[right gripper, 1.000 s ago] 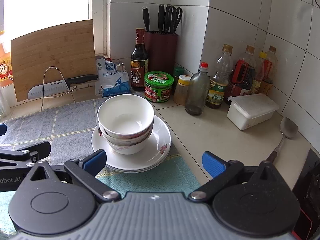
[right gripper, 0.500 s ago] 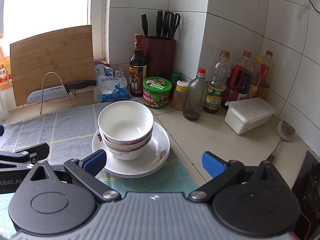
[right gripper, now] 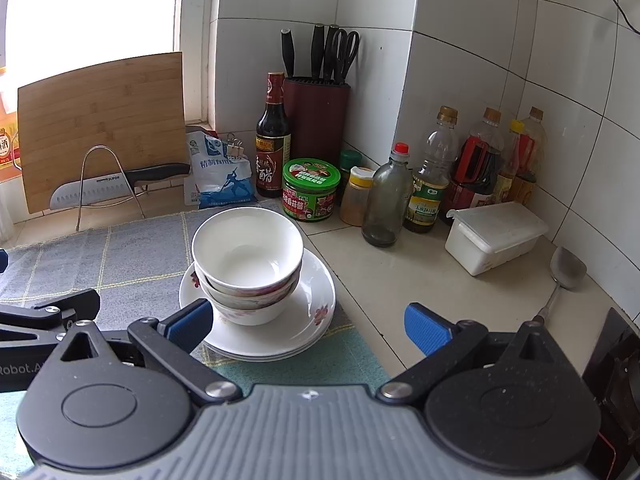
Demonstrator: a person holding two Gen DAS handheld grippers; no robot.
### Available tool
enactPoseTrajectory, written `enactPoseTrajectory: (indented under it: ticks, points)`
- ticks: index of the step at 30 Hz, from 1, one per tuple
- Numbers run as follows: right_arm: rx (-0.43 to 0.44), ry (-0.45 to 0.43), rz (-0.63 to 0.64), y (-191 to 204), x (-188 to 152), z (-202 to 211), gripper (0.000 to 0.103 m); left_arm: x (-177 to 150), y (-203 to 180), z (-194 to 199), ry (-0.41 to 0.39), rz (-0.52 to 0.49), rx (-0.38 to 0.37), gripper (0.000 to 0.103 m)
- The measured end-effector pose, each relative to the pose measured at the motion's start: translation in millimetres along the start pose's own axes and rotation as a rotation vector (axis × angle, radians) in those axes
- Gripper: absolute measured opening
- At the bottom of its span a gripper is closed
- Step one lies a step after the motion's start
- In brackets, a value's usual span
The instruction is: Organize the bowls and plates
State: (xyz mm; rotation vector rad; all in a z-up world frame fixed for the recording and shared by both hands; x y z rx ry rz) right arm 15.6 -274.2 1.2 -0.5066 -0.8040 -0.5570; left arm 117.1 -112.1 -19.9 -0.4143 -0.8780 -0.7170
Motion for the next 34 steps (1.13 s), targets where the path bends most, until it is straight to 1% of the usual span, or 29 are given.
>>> enactPoseTrajectory:
  ticks: [25, 34]
  points:
    - [-0.004, -0.004, 0.005, -0.9, 2.6, -0.7, 0.103, 0.4, 2.9, -4.5, 0.006, 0.005, -0.001, 0.102]
    - [-0.007, -0.006, 0.017, 0.2, 7.0, -6.8, 0.103, 0.8, 4.2, -6.8, 0.007, 0.006, 0.000, 0.102]
Point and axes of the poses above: each gripper's, at about its wrist camera, not at the fingertips, and z roughly against the way its jaws point, y to its left, x to its top, the point moved 6 cm from there along -z, roughly the way its jaws point, and after that the axes turned 11 degrees about -x, right-handed, at the moved point
